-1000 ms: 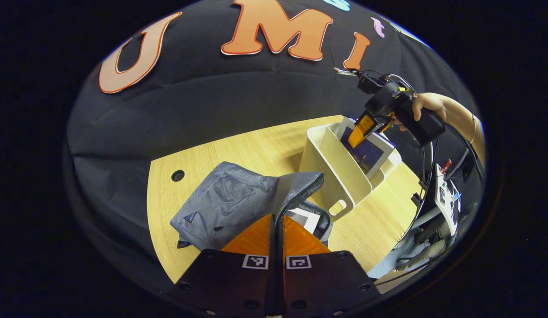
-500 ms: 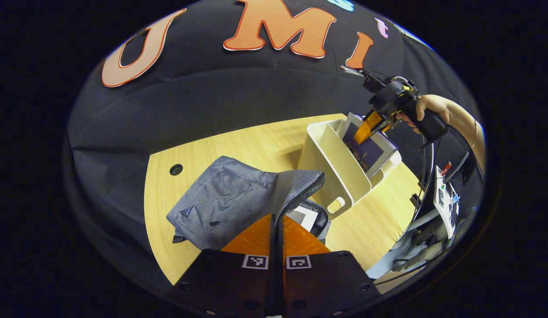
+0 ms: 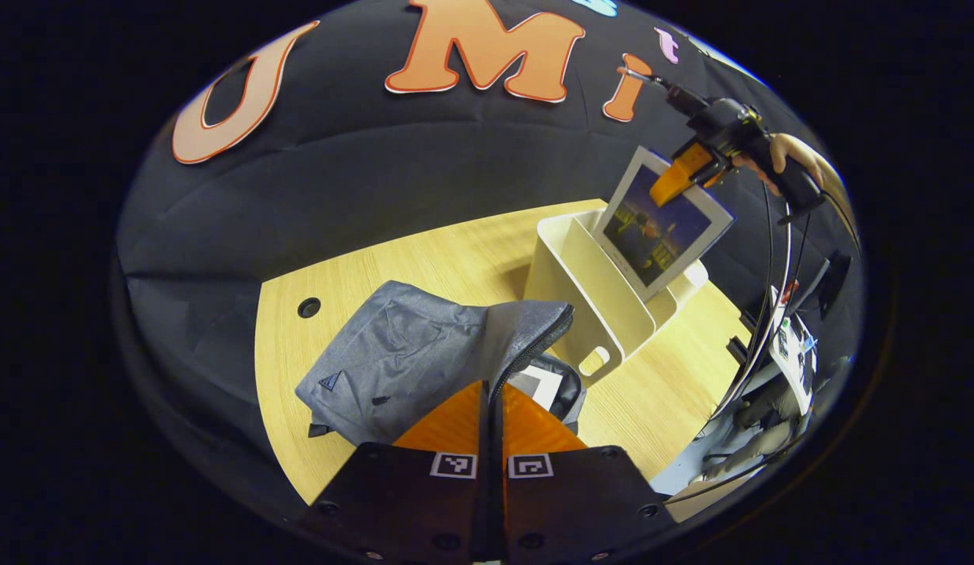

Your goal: Open the schoolbag, grab two books from the bookshelf and put them into the schoolbag.

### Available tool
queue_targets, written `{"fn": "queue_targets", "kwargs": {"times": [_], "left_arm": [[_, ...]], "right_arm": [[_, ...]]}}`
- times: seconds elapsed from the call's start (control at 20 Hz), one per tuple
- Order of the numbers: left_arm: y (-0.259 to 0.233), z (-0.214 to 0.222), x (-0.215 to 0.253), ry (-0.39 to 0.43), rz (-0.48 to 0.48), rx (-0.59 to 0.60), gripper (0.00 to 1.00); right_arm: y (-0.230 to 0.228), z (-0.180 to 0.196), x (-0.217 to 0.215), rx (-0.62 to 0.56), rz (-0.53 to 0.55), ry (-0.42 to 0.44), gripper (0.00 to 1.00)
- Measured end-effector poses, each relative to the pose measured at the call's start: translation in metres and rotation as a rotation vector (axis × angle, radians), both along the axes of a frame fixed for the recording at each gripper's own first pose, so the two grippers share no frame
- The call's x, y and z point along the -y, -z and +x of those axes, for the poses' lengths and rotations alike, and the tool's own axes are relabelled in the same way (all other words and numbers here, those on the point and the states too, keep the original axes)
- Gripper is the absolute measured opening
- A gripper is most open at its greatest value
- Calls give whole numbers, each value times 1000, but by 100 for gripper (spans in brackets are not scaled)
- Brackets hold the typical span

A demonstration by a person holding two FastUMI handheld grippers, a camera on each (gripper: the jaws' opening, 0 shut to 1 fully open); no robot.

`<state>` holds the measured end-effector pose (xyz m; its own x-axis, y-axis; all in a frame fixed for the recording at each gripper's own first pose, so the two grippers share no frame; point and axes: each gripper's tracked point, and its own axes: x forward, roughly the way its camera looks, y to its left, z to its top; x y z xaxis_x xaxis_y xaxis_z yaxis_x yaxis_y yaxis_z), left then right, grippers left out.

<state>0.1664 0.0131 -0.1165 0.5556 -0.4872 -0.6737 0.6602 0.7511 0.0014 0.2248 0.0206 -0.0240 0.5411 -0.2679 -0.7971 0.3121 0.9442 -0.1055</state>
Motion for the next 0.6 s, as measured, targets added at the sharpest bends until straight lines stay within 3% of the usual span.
{"fn": "queue_targets", "kwargs": {"times": [0.3, 0.6], "left_arm": [[0, -3, 1, 38, 1, -1, 1], [-10, 7, -6, 80, 45, 39, 1]], "right_arm": [[-66, -27, -22, 166, -8, 7, 35], [-102, -60, -58, 374, 172, 41, 34]]}}
